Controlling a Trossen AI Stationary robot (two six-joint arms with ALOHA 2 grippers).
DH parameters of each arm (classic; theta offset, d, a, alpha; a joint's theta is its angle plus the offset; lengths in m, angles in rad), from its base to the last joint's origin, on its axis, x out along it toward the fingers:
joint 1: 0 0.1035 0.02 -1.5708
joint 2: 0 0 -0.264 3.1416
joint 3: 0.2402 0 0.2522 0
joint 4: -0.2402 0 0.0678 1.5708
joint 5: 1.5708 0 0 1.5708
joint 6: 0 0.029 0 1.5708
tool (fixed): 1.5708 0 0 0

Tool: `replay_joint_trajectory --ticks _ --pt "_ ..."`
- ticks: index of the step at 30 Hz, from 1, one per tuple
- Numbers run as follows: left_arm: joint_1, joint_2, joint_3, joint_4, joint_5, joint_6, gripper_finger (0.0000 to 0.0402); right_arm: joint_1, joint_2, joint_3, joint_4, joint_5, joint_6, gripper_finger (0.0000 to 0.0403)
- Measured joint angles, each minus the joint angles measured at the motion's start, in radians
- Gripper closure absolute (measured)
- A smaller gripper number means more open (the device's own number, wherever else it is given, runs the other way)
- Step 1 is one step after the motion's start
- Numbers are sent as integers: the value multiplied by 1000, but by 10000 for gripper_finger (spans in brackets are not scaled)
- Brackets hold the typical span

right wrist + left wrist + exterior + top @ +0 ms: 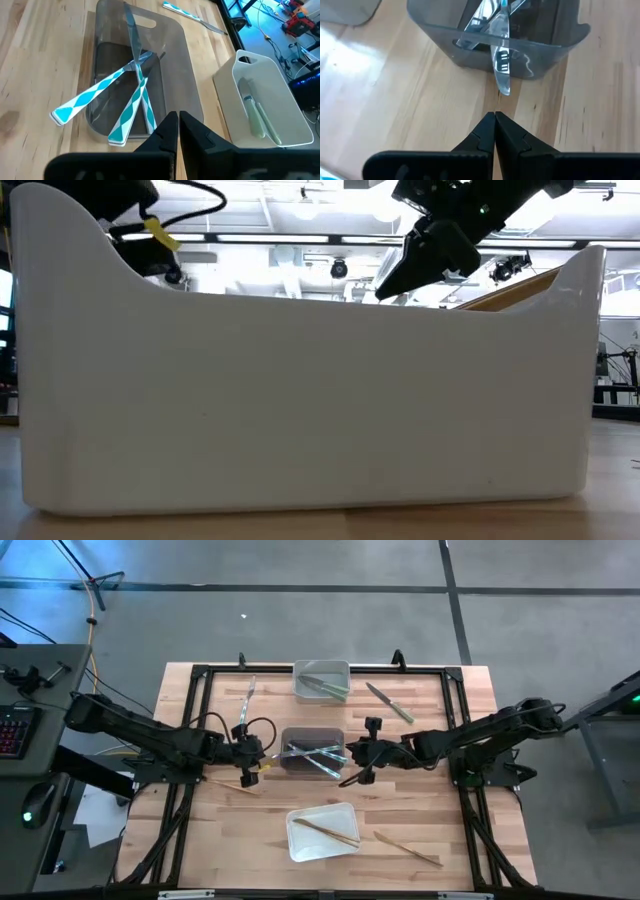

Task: Sort silverware by color (type)
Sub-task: Put the blue patterned table knife into the black bin

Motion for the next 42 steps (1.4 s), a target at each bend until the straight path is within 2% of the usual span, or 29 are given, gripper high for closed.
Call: replay_joint_trajectory --ticks 6,11,21,28,33,37,40,42 --pt "12 13 -13 66 25 -4 401 0 0 0 1 0 0 403" --pt "35 57 -12 148 89 31 401 0 0 0 1 0 0 403" --pt "80 169 -12 252 97 73 401 0 0 0 2 1 2 403" --pt "52 143 38 109 83 72 401 0 -1 0 -3 0 20 403" --pt "8 79 35 80 32 40 401 -20 25 0 86 -11 140 400" --pt "-26 22 -24 208 6 33 401 -53 92 1 212 -128 148 382" --pt "-41 -17 -93 335 -8 34 401 -83 158 43 225 -218 184 357" --pt "-48 -41 -150 428 -24 41 401 -99 207 88 198 -241 199 336"
